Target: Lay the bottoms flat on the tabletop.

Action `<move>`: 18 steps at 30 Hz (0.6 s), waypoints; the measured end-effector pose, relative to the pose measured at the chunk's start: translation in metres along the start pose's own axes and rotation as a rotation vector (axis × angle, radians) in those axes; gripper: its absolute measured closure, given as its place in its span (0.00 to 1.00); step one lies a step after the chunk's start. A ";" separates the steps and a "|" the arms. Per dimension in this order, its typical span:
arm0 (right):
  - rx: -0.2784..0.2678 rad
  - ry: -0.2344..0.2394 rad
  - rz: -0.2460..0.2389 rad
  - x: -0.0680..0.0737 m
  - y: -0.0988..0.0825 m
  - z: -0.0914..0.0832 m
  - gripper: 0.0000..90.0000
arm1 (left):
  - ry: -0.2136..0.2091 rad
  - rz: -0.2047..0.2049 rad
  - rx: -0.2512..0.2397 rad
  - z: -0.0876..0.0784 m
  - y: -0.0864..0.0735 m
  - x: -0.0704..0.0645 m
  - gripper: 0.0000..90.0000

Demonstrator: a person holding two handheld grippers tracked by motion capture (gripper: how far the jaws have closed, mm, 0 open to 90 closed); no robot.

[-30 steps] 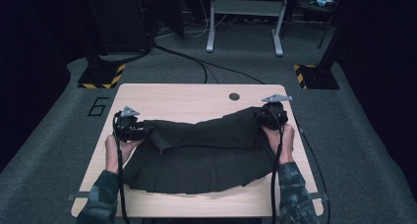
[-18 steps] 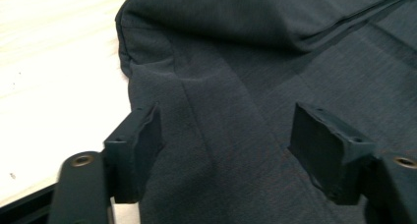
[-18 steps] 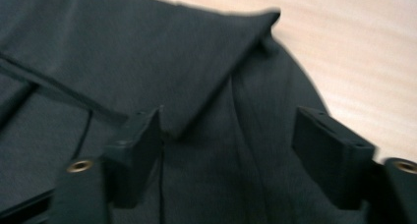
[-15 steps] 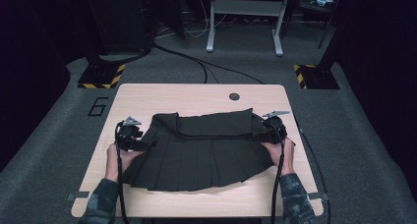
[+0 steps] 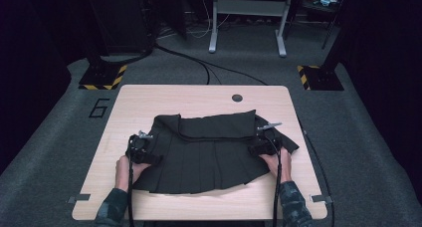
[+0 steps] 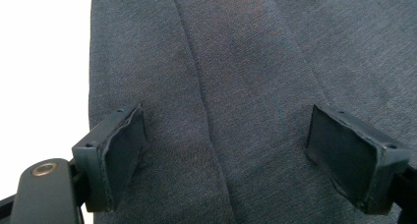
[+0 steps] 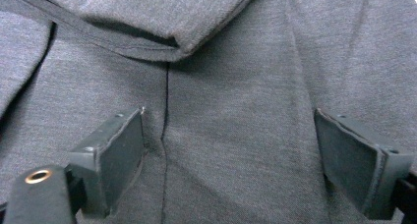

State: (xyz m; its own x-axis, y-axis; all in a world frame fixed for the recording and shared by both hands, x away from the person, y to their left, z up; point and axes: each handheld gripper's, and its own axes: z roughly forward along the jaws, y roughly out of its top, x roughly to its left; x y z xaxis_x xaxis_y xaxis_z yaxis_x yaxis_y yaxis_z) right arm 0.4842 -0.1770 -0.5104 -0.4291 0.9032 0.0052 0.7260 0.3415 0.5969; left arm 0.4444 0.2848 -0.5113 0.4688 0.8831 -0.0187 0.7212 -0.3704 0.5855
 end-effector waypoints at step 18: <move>-0.080 0.013 0.004 0.014 -0.036 -0.019 0.17 | -0.002 0.003 -0.113 -0.016 -0.037 -0.004 0.17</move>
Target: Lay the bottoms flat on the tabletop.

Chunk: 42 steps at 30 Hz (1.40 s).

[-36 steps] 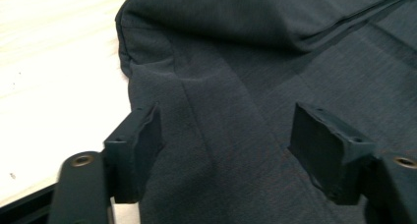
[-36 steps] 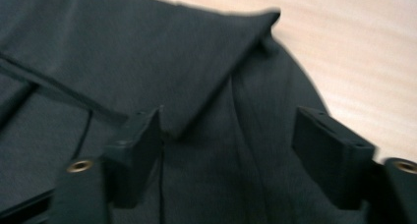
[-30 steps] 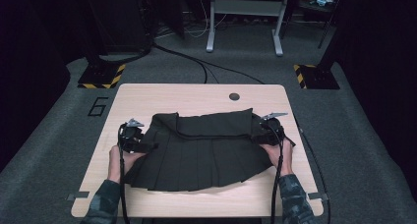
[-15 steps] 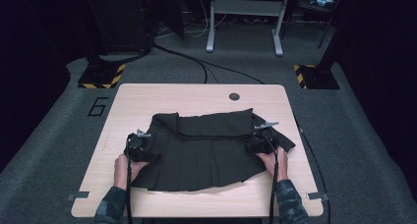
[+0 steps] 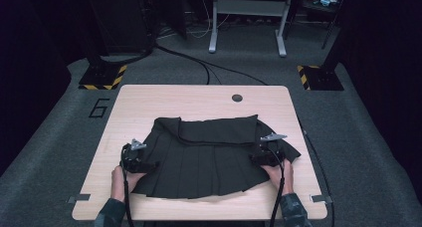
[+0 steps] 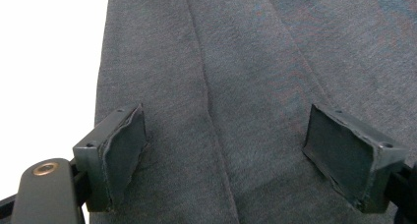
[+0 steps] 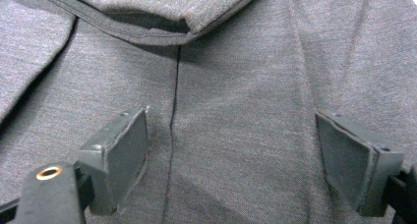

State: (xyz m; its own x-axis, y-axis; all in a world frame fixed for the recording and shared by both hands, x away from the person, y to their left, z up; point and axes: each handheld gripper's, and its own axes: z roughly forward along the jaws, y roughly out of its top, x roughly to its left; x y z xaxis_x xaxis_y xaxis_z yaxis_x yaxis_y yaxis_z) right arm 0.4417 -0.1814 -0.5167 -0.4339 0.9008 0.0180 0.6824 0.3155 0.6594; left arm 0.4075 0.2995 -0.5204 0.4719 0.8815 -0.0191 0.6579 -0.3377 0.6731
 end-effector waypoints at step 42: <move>-0.048 -0.008 -0.069 0.050 0.008 -0.049 0.42 | 0.040 0.133 -0.025 -0.017 0.071 -0.039 0.18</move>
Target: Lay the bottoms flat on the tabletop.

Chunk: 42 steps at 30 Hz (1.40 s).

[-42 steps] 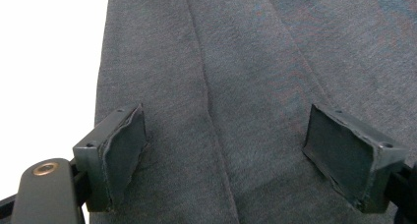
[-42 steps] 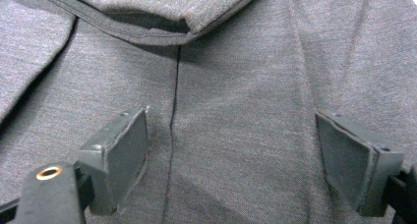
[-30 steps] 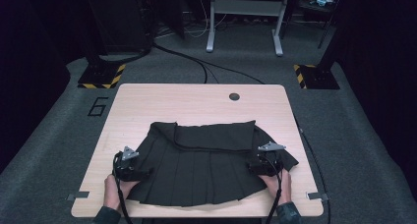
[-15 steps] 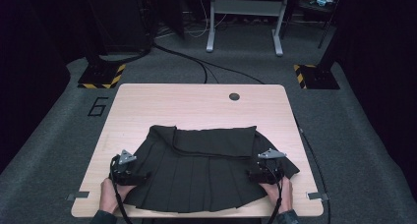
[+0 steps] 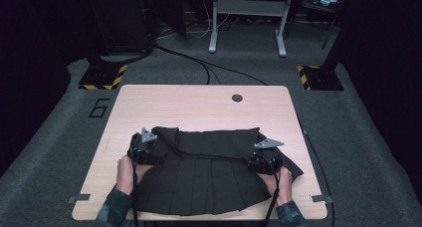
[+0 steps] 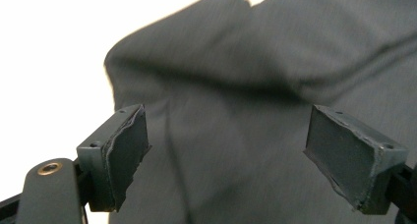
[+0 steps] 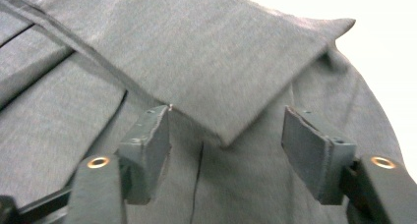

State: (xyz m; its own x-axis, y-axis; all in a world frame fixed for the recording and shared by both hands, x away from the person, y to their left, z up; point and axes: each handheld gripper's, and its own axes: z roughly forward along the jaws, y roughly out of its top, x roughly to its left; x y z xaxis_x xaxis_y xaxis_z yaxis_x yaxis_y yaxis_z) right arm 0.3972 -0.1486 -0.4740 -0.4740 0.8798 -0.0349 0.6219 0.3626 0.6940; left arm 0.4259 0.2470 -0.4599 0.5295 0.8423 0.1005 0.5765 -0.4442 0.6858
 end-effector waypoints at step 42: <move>-0.071 -0.021 -0.063 0.010 0.002 -0.011 0.95 | -0.062 -0.046 -0.113 0.004 -0.013 -0.004 0.98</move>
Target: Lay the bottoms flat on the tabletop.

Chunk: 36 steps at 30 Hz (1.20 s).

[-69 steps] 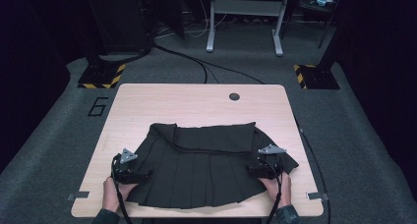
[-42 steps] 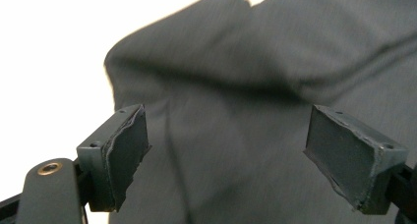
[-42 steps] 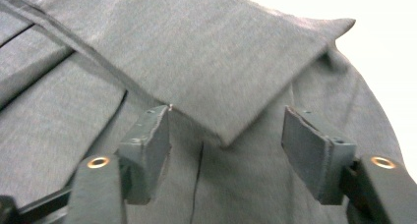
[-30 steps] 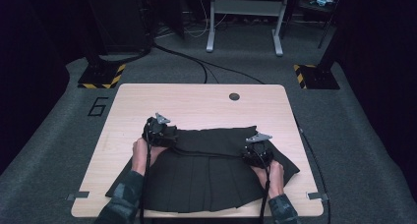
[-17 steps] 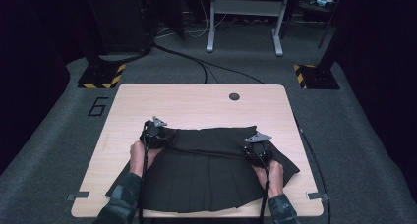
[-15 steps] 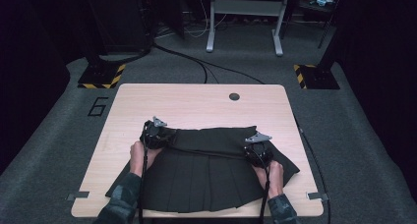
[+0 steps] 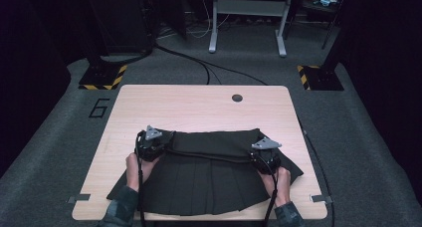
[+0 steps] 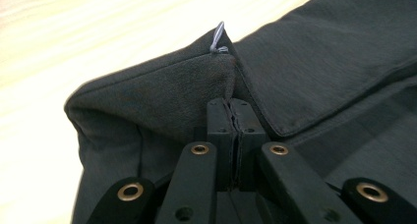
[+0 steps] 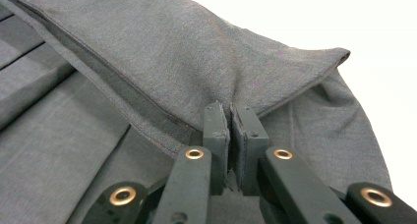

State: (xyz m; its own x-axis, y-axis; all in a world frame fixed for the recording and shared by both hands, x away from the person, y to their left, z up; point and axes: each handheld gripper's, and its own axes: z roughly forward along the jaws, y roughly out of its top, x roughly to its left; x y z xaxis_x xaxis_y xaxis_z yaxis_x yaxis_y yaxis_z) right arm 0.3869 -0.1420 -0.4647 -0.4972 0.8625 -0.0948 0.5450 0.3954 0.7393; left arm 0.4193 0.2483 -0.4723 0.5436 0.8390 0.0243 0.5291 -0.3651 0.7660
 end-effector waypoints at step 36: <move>-0.052 -0.118 0.119 -0.076 0.113 0.034 0.40 | 0.195 -0.131 -0.080 -0.007 0.047 0.053 0.26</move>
State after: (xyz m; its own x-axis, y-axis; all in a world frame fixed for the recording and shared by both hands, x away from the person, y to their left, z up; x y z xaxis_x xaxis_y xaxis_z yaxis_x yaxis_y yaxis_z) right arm 0.5094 -0.1517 -0.3969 -0.3471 0.9344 -0.0800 0.5584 0.2744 0.7829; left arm 0.4686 0.2777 -0.4303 0.3335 0.9419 0.0395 0.5294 -0.2218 0.8188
